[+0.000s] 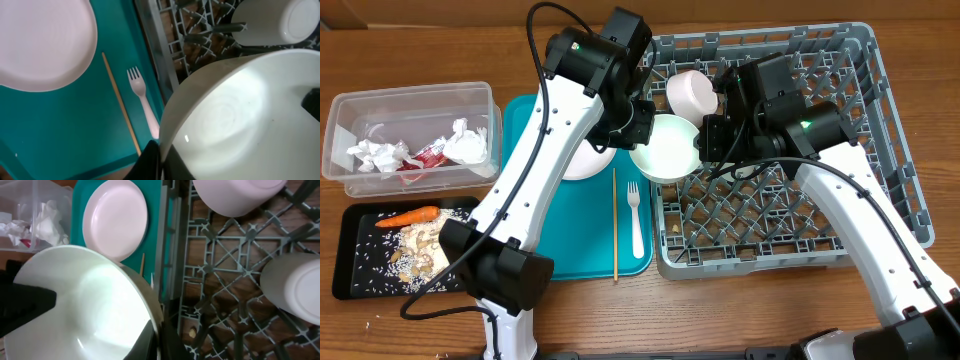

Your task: Sort waste into correct bins and load items into the dishwasher

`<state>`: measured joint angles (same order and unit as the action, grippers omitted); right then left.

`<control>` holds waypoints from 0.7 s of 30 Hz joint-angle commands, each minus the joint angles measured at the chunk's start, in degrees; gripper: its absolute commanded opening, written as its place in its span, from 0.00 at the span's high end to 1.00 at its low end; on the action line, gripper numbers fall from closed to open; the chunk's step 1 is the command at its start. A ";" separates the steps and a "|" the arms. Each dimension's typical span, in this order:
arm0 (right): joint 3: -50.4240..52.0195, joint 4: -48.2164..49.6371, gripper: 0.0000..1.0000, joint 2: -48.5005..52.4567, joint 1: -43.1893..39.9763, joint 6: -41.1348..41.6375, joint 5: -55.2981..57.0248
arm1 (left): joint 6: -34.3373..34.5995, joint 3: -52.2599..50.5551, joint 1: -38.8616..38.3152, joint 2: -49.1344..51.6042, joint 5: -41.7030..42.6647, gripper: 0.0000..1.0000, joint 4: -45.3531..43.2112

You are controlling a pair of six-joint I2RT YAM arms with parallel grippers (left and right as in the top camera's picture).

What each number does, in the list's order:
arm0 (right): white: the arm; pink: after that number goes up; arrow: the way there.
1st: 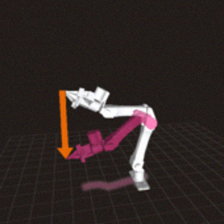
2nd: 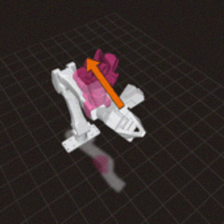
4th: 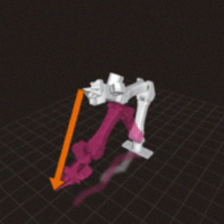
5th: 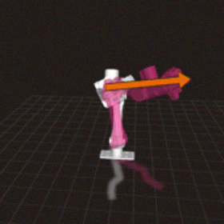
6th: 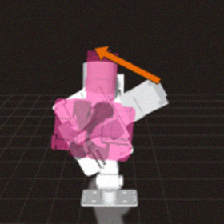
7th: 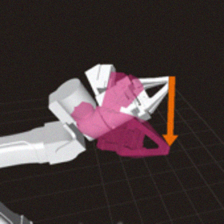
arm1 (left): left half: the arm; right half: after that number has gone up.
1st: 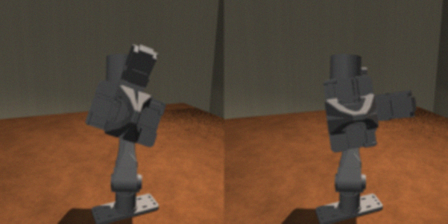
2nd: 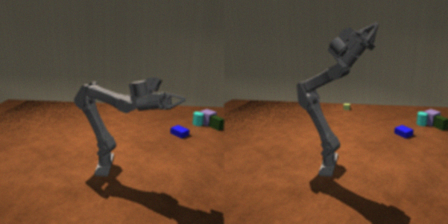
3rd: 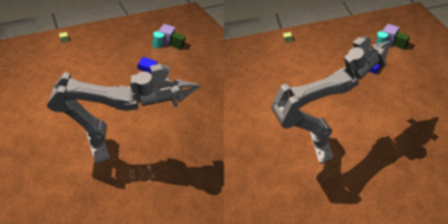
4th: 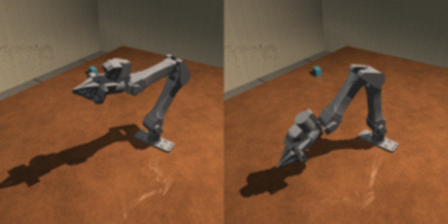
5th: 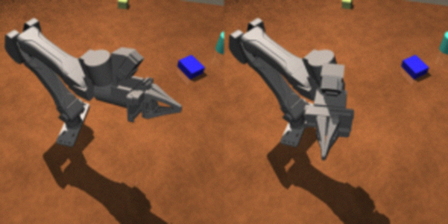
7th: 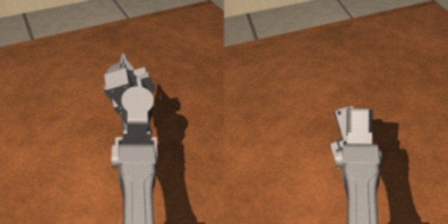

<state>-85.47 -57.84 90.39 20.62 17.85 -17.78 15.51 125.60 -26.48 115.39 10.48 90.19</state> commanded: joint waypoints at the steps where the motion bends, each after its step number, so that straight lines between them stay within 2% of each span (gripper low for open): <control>1: -0.37 1.01 0.96 -0.63 -0.13 -1.20 -1.33 | -1.60 1.07 1.27 -1.64 -0.13 0.66 -0.02; 3: -0.37 0.70 0.96 -0.63 -0.13 -1.16 0.85 | -1.62 1.07 2.36 -1.64 0.63 0.55 0.00; 4: -0.37 0.33 0.96 -0.63 -0.13 -1.14 3.10 | -1.64 1.07 3.06 -1.64 1.46 0.46 0.02; 6: -0.39 -0.61 0.96 -0.63 -0.11 0.46 9.27 | -1.97 1.14 4.76 -1.64 3.96 0.38 0.17; 15: -0.57 -4.98 0.96 -2.67 -0.11 6.88 29.99 | -9.92 7.82 15.93 -2.62 22.71 0.32 1.60; 21: -6.10 -16.13 0.96 -8.04 0.96 10.67 40.35 | -11.50 11.17 22.95 -5.86 26.62 0.25 1.31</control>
<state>-86.46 -71.72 87.72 20.75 24.51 13.23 6.74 134.54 -5.50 113.93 32.14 91.64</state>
